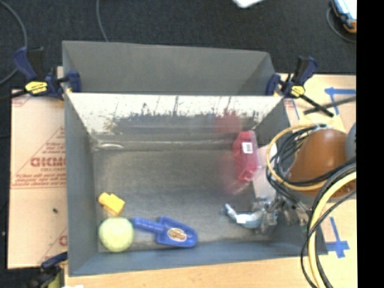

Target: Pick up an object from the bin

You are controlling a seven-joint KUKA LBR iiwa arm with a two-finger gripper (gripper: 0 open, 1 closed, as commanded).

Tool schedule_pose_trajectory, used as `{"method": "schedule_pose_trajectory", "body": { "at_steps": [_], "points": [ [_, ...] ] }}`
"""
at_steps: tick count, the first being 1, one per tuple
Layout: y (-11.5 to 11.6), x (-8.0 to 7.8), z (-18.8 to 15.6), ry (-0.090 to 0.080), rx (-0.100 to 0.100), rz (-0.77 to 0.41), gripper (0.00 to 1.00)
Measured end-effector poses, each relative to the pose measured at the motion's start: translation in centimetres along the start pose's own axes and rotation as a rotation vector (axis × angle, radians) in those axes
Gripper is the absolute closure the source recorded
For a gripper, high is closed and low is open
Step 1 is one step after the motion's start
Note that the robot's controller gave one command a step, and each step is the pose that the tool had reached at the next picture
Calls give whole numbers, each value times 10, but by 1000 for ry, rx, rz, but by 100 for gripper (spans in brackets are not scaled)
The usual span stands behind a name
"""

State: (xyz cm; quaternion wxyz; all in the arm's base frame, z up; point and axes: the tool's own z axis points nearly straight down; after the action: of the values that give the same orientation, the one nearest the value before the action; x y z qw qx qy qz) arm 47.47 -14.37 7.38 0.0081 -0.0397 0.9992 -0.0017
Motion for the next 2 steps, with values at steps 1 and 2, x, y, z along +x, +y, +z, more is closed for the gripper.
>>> {"method": "schedule_pose_trajectory", "body": {
  "at_steps": [1, 2],
  "points": [
    [1, 2, -20, 9, -3, 0, 100],
    [0, 0, -43, 2, 0, 0, 100]
  ]
}}
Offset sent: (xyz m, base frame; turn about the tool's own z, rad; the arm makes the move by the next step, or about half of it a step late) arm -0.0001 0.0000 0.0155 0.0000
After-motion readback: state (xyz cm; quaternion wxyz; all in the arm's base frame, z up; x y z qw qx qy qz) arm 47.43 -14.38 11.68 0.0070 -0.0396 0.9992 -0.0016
